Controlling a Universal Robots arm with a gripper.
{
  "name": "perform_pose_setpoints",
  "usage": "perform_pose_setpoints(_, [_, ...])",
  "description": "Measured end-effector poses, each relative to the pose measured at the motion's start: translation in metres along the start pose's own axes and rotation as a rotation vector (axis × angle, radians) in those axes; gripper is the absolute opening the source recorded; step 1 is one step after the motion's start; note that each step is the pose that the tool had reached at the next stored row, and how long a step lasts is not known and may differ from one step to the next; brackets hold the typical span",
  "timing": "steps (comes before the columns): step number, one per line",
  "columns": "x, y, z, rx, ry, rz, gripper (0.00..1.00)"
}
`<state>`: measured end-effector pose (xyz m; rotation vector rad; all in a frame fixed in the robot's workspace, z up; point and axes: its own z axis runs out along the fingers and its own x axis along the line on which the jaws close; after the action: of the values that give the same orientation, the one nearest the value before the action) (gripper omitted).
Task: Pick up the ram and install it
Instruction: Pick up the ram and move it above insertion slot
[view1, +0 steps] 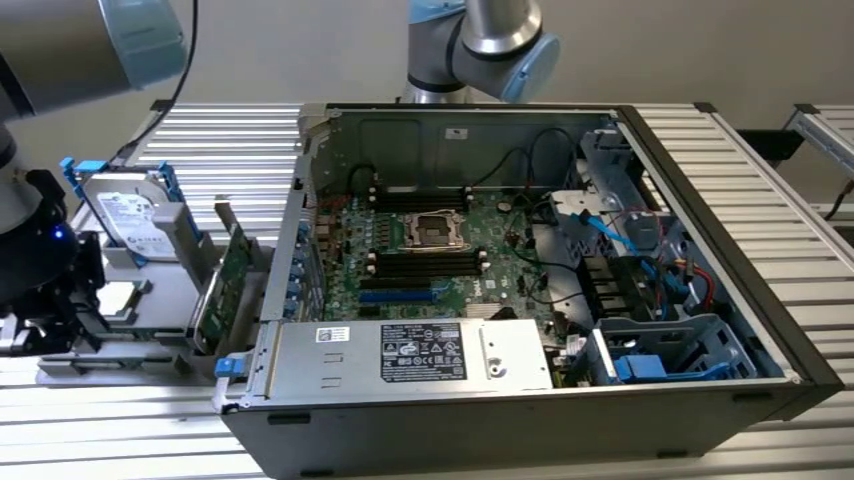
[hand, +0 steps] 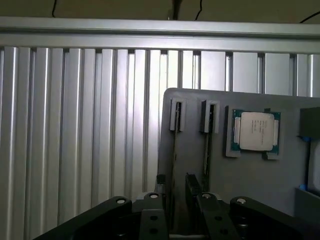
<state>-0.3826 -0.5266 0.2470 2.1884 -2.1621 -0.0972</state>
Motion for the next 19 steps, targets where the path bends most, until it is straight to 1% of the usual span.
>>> perform_pose_setpoints(19, [0.000, -0.0052, 0.0343, 0.0000, 0.0003, -0.003, 0.30])
